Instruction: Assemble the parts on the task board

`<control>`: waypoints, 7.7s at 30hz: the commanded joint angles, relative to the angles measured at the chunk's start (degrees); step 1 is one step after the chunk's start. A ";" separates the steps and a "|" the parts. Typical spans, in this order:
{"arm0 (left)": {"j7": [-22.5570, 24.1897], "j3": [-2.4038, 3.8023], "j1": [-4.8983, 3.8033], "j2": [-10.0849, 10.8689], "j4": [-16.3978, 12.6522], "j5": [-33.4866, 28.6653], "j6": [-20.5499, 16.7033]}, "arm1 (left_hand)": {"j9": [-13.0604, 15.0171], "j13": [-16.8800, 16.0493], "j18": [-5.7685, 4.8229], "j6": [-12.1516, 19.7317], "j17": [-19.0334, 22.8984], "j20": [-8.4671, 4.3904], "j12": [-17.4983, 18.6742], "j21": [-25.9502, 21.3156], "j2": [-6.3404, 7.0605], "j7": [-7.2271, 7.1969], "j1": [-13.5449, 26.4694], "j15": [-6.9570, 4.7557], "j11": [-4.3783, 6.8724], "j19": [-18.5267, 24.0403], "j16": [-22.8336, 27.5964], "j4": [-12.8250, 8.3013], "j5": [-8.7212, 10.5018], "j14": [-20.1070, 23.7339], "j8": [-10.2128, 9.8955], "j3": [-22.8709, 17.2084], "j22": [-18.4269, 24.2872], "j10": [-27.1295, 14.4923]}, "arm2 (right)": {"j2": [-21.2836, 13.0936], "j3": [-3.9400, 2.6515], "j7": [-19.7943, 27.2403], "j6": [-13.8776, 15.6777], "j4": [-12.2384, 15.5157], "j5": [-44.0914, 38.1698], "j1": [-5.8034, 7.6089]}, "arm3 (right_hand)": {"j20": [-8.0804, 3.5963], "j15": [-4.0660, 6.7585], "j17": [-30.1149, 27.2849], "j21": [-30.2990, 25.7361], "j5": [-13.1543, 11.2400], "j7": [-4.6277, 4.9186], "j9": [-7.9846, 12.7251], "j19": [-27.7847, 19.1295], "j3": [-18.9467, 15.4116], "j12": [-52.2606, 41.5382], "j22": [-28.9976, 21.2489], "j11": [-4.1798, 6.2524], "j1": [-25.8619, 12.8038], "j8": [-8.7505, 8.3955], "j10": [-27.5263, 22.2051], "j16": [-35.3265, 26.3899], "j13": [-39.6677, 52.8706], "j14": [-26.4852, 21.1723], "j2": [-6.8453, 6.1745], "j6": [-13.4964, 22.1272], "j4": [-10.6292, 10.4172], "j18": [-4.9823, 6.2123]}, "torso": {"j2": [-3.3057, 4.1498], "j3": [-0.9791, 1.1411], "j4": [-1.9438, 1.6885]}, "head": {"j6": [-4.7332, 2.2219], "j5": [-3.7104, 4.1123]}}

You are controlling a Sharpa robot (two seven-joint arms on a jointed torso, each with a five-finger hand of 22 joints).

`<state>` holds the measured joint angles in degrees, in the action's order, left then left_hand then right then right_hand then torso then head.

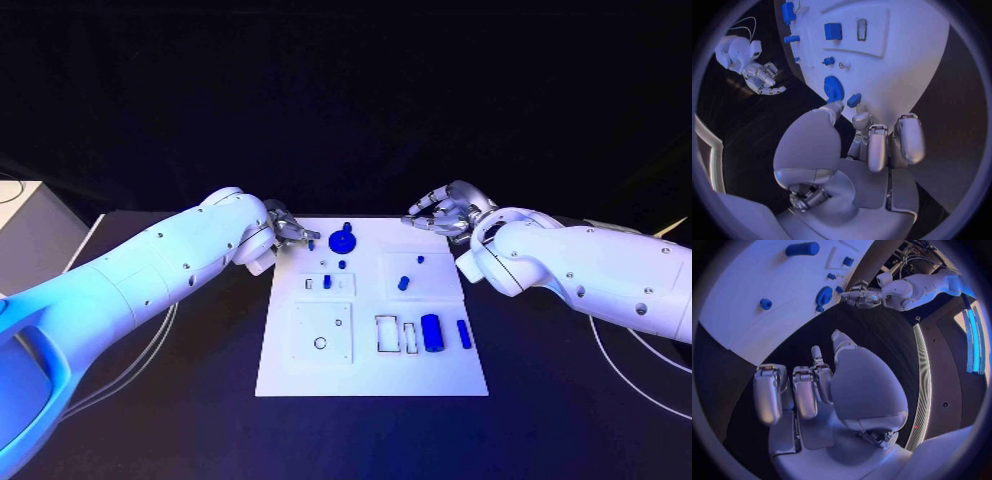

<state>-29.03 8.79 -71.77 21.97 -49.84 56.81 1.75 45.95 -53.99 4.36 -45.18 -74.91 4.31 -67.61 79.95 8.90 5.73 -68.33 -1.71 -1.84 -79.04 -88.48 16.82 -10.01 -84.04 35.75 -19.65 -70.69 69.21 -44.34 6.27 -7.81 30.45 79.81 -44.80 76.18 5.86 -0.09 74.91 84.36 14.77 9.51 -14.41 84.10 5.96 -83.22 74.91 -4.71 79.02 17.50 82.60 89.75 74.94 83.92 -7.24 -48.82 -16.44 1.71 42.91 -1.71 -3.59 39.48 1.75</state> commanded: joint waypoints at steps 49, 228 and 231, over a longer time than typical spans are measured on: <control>0.89 -0.60 -0.06 0.45 -0.33 -5.78 2.36 | 4.50 0.93 -0.21 3.28 -13.51 -1.10 -0.57 0.99 3.04 -0.31 -4.92 -0.78 0.91 -0.54 -0.69 -8.32 -5.01 -5.23 8.66 -30.92 -1.48 0.53 | 0.49 -0.02 0.62 -0.62 -0.33 -0.57 -0.01 | 0.18 -0.30 15.09 -0.23 0.18 0.05 0.09 3.65 0.57 0.09 9.82 -0.08 -0.81 0.21 -0.20 0.25 8.18 6.08 0.08 0.44 -0.05 -0.09 | -0.02 -0.02 -0.05 | 0.44 -0.04; -1.90 -6.89 3.05 11.36 -23.87 8.12 1.06 | 5.39 -3.81 -1.63 -2.54 -15.09 -3.07 -3.45 4.79 7.11 -2.26 1.85 -2.82 2.98 -4.63 -1.52 -16.28 -20.88 -5.96 10.26 -36.76 -8.09 6.73 | 0.68 0.41 26.16 7.84 -2.74 14.07 -0.76 | 8.08 -7.48 -54.10 -80.65 5.15 4.26 1.49 -26.73 20.03 77.91 -69.45 -5.43 -3.72 -5.48 -21.04 -83.91 -71.26 -23.27 -5.36 -0.14 3.99 8.89 | -0.92 -0.15 -1.30 | 2.72 0.23; -1.45 -6.88 3.05 11.63 -24.09 8.50 -0.04 | 5.34 -3.99 -1.67 -2.73 -15.09 -3.09 -3.54 4.89 7.19 -2.29 1.77 -2.86 3.00 -4.74 -1.52 -16.43 -21.25 -5.96 10.16 -36.79 -8.29 6.88 | 0.67 0.41 26.17 7.85 -2.73 14.12 -0.77 | 8.10 -7.51 -54.21 -80.67 5.24 4.31 1.50 -26.76 19.99 77.97 -69.56 -5.47 -3.81 -5.54 -21.07 -83.98 -71.28 -23.29 -5.32 -0.15 3.96 8.89 | -0.91 -0.14 -1.31 | 2.70 0.31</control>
<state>-30.18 2.39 -69.36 33.74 -73.79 64.33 1.14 51.26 -57.91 3.47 -46.97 -74.91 1.13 -71.00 84.60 16.13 4.18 -66.29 -4.28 1.04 -83.45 -89.81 12.36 -31.02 -83.93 45.93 -44.73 -74.92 75.61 -43.67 6.69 17.64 39.07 76.97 -30.70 75.44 13.84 -7.51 20.74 3.63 19.74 12.42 -12.98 57.10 26.23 -5.52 5.42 -9.93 75.85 12.28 61.41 6.10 3.72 60.43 -12.68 -48.56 -12.43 10.19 42.00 -1.85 -4.87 42.19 1.99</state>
